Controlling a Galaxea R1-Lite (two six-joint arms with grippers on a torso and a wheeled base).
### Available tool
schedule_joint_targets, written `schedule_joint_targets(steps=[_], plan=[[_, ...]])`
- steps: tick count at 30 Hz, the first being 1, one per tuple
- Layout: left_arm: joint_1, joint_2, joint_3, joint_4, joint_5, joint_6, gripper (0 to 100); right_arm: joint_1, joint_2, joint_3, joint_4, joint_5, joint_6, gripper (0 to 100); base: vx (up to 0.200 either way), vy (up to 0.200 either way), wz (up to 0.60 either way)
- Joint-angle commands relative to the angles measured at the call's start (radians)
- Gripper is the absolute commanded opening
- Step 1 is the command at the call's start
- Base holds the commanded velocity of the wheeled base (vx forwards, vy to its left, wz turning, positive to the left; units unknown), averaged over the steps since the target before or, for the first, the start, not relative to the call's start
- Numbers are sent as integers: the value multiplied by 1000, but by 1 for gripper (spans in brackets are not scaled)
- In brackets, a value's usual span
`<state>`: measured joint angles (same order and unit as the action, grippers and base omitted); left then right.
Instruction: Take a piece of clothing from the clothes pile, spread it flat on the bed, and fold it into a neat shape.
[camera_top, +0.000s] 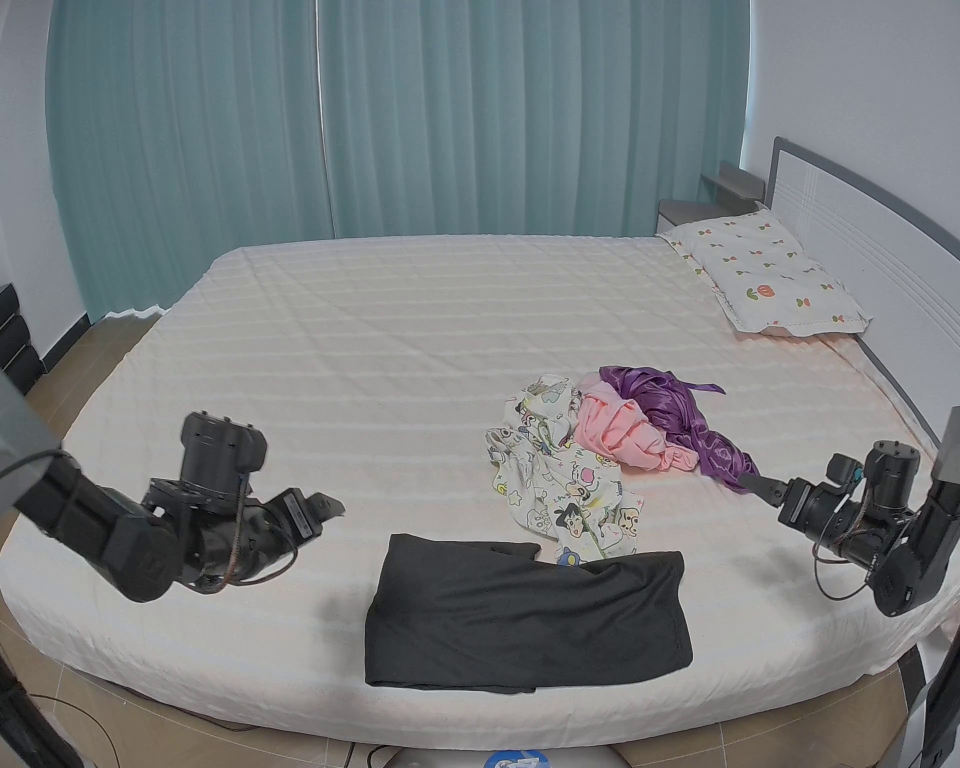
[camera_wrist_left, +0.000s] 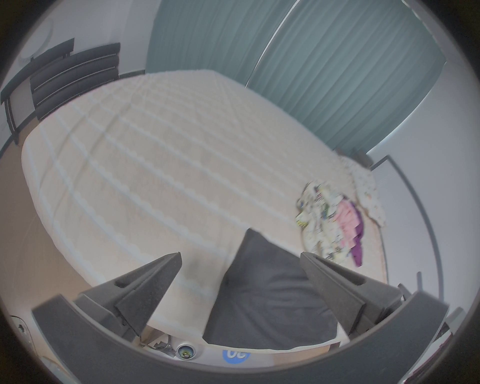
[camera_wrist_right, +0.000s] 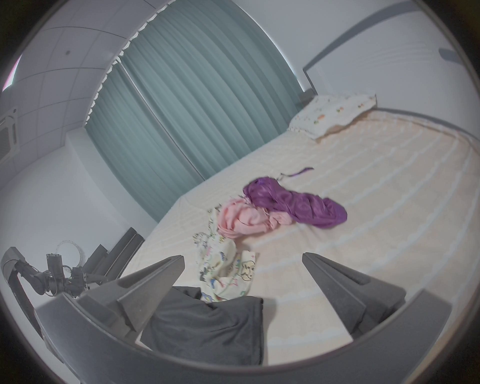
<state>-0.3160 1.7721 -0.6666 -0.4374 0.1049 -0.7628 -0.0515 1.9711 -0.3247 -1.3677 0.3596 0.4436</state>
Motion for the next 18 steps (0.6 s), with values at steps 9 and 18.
schedule_joint_targets(steps=[9, 18], plan=[[11, -843, 407, 6, 323, 175, 100, 36, -1222, 171, 865, 4, -29, 100, 0, 0, 0], [87, -1324, 473, 307, 460, 410, 100, 87, -1822, 188, 1464, 2, -230, 100, 0, 0, 0]])
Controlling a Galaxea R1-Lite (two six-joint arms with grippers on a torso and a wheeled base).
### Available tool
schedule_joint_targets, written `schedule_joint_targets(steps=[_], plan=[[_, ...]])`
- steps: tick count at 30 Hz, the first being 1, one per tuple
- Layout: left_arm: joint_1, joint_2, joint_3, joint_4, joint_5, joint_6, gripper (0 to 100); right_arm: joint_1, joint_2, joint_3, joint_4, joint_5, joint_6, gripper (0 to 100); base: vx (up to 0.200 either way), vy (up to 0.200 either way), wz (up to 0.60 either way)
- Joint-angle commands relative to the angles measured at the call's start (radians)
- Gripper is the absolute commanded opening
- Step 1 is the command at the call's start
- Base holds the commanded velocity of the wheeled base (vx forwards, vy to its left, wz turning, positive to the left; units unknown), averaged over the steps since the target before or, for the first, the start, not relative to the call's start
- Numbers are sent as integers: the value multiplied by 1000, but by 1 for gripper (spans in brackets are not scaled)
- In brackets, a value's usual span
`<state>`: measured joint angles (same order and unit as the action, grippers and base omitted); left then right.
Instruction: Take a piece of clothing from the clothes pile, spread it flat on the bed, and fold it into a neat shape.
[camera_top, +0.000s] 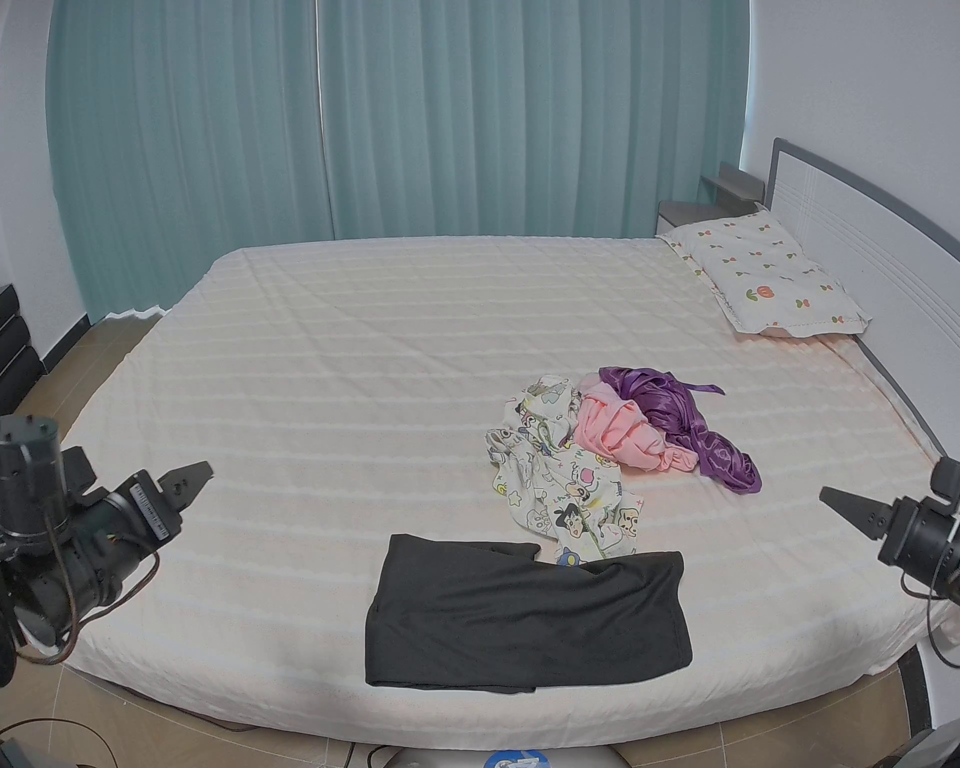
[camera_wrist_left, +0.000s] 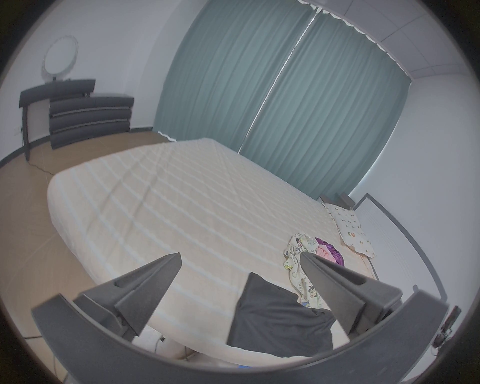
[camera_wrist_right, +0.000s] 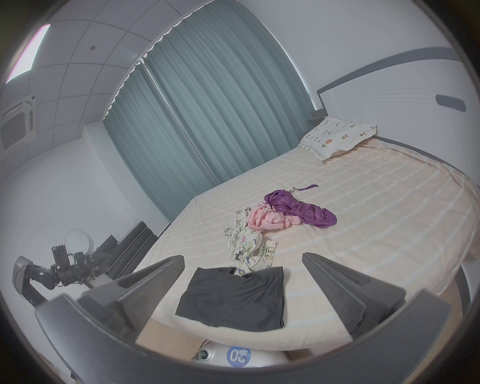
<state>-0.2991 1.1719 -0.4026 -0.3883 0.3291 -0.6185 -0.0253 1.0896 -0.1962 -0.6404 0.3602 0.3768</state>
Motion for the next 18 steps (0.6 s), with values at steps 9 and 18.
schedule_joint_targets(steps=[9, 18], plan=[[281, -1051, 215, 448, 234, 462, 100, 33, -1090, 84, 800, 3, -259, 100, 0, 0, 0], [299, -1158, 263, 467, 240, 530, 100, 33, -1090, 118, 762, -21, -249, 100, 0, 0, 0]])
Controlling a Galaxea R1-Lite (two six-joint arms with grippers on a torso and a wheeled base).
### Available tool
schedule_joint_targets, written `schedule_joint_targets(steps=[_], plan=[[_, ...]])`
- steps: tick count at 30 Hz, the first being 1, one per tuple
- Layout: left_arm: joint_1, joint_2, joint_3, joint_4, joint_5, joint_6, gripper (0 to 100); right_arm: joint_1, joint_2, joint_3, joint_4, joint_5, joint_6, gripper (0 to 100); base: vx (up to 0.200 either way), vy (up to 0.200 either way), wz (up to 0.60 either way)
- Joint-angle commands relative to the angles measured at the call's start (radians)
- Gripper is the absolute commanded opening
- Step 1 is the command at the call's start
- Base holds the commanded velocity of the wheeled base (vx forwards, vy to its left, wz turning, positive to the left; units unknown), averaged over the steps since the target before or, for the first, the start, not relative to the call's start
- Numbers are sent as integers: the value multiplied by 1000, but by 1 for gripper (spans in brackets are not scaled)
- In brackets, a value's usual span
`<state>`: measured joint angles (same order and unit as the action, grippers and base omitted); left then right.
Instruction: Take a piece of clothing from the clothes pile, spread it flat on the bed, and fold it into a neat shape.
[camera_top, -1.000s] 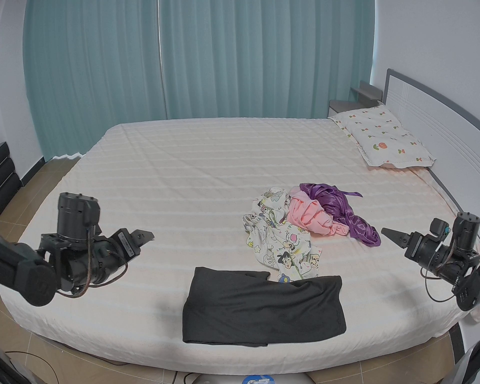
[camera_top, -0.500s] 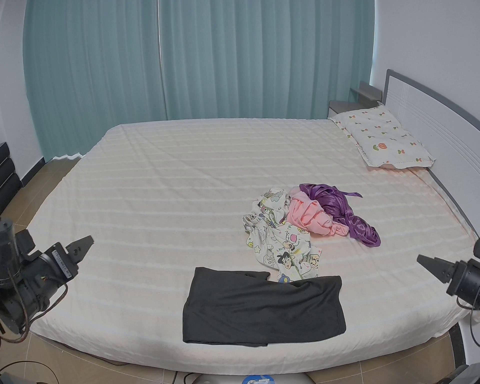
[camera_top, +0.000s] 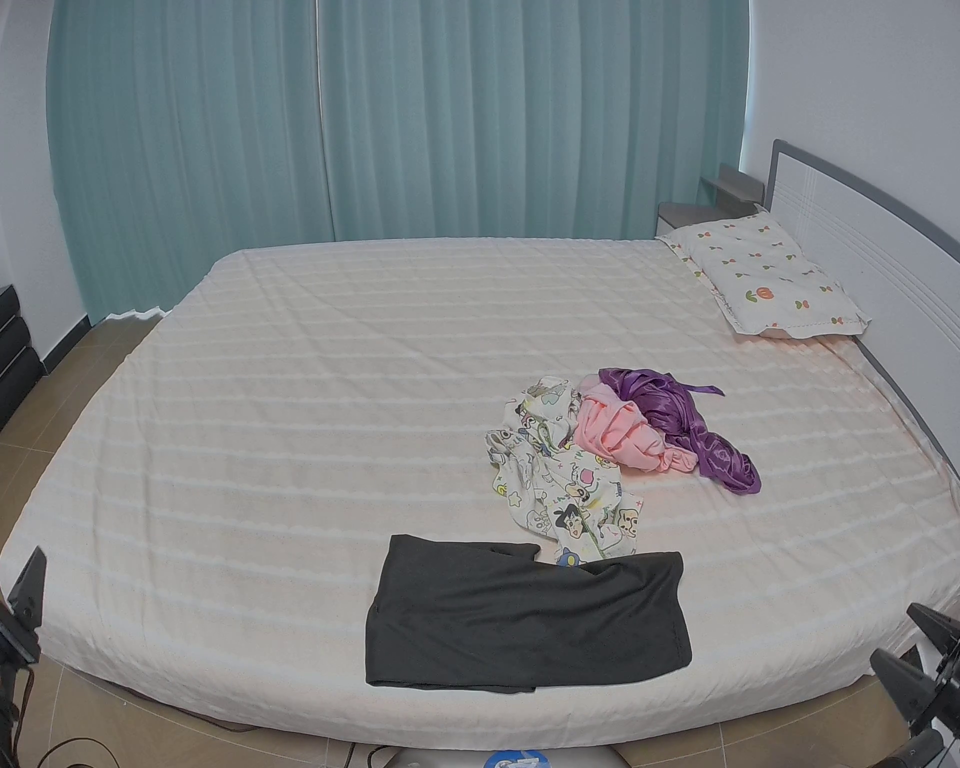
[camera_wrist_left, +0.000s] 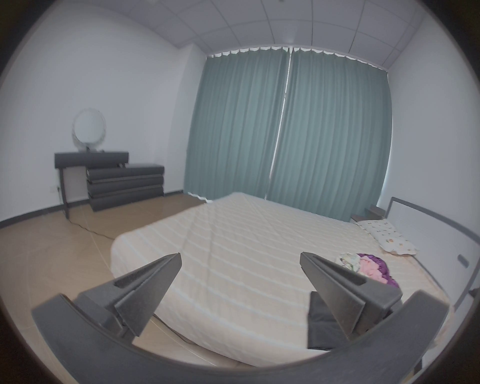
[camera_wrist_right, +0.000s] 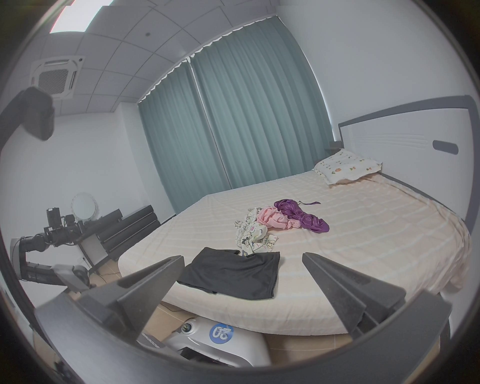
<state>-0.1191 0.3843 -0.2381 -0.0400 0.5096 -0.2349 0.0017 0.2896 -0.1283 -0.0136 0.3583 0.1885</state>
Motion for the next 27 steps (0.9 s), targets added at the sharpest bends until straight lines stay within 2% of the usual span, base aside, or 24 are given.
schedule_joint_targets(steps=[1, 2, 4, 7, 12, 16, 17, 18, 19, 21, 22, 23, 24, 27], plan=[[119, -370, 106, 123, 64, 147, 100, 6, -290, 50, 135, -33, -61, 100, 0, 0, 0], [119, -370, 109, 123, 66, 147, 100, 6, -290, 50, 135, -38, -61, 100, 0, 0, 0], [119, -370, 137, 123, 73, 160, 100, 6, -290, 50, 135, -93, -58, 100, 0, 0, 0], [119, -372, 160, 112, 73, 166, 100, 6, -290, 50, 132, -125, -60, 100, 0, 0, 0], [119, -372, 201, 71, 72, 166, 100, 6, -290, 50, 133, -119, -78, 100, 0, 0, 0], [119, -372, 217, 12, 63, 187, 100, 6, -290, 52, 133, -127, -170, 100, 0, 0, 0], [119, -372, 217, 12, 63, 187, 100, 6, -290, 52, 133, -127, -170, 100, 0, 0, 0], [119, -370, 218, -46, 52, 224, 100, 6, -290, 62, 126, -139, -227, 100, 0, 0, 0], [119, -370, 218, -70, 43, 238, 100, 6, -290, 68, 113, -140, -244, 100, 0, 0, 0], [119, -370, 218, -124, 9, 269, 100, 6, -290, 81, 66, -142, -254, 100, 0, 0, 0], [119, -370, 221, -172, -42, 304, 100, 6, -290, 84, 1, -136, -244, 100, 0, 0, 0], [119, -370, 221, -172, -42, 304, 100, 6, -290, 84, 1, -136, -244, 100, 0, 0, 0], [119, -370, 235, -184, -86, 322, 100, 6, -290, 90, -48, -127, -235, 100, 0, 0, 0], [119, -370, 238, -106, -126, 316, 100, 6, -290, 128, -58, -122, -208, 100, 0, 0, 0]])
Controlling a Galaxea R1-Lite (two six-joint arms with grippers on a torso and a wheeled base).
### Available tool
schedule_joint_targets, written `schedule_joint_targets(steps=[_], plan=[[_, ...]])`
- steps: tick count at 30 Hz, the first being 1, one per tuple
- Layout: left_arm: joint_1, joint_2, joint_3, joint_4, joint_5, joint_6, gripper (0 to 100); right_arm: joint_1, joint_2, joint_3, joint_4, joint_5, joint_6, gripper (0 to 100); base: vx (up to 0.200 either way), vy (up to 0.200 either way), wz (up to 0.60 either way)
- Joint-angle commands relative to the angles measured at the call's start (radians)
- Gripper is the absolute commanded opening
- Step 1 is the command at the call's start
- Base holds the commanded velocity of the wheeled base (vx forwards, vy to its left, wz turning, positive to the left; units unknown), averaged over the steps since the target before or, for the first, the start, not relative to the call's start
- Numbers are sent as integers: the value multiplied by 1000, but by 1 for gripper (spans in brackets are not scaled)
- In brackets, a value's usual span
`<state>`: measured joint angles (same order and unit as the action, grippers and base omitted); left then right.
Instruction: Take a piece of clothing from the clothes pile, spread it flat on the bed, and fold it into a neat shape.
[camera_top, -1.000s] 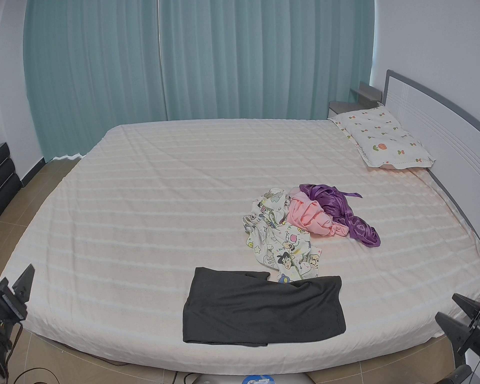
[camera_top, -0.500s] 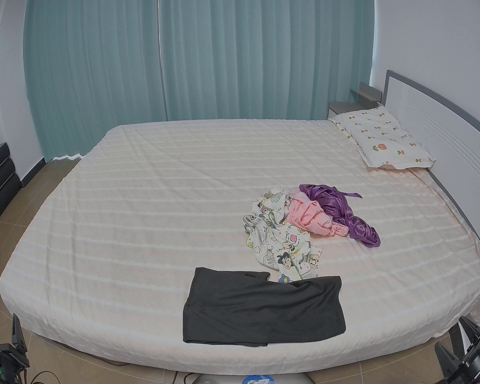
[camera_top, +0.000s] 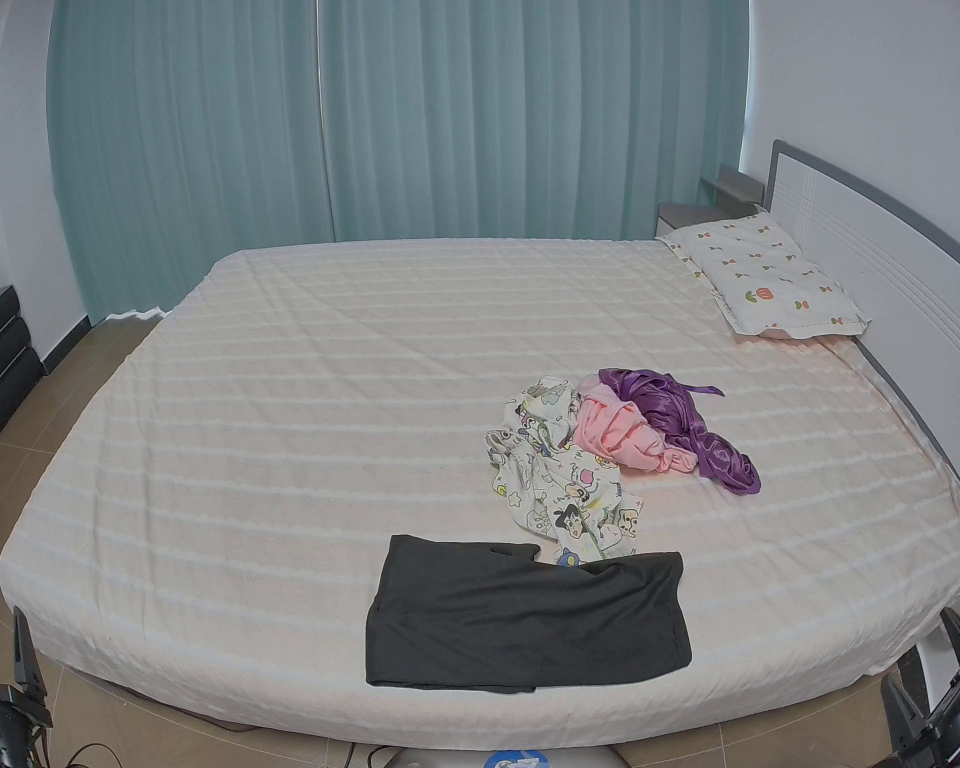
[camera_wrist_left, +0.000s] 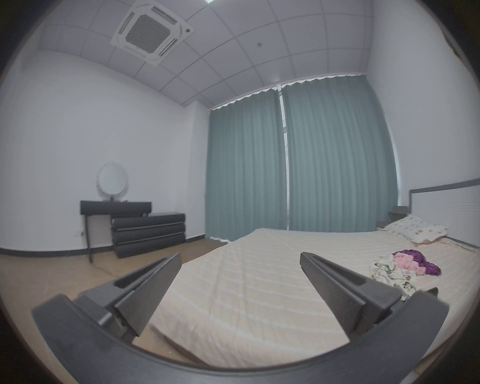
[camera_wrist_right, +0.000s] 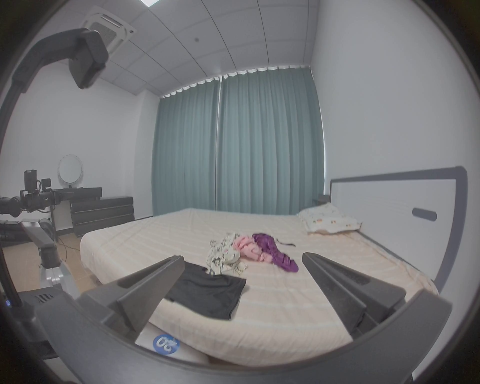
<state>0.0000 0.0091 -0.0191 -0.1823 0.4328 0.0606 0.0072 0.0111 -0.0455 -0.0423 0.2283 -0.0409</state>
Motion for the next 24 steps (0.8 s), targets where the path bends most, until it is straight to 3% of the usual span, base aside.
schedule_joint_targets(steps=[1, 3, 4, 7, 10, 11, 13, 18, 19, 21, 24], plan=[[0, 5, 19, 64, -60, 18, 100, -1, -11, 46, -27, 11, 45, 100, 0, 0, 0], [0, 3, 19, 126, -101, -4, 100, -1, -11, 42, -21, 13, 90, 100, 0, 0, 0], [0, 3, 15, 139, -198, -61, 100, -1, -10, 39, -10, 16, 105, 100, 0, 0, 0], [0, 3, 18, 129, -305, -84, 100, -3, -10, 35, 9, 9, 101, 100, 0, 0, 0], [0, 3, 16, 132, -344, -87, 100, -7, -10, 35, 6, -3, 27, 100, 0, 0, 0], [0, 3, 19, 172, -414, -76, 100, -7, -10, 35, 7, -7, -16, 100, 0, 0, 0], [0, 3, 15, 202, -482, -65, 100, -9, -10, 35, 9, -6, -33, 100, 0, 0, 0], [0, 3, 18, 188, -445, -47, 100, -9, -10, 32, 21, -32, 7, 100, 0, 0, 0], [0, 2, 18, 188, -431, -48, 100, -9, -8, 30, 25, -89, 72, 100, 0, 0, 0], [0, 2, 18, 188, -430, -48, 100, -9, -8, 32, 22, -130, 87, 100, 0, 0, 0], [0, 3, 18, 188, -430, -48, 100, -9, -8, 32, 24, -113, 79, 100, 0, 0, 0]])
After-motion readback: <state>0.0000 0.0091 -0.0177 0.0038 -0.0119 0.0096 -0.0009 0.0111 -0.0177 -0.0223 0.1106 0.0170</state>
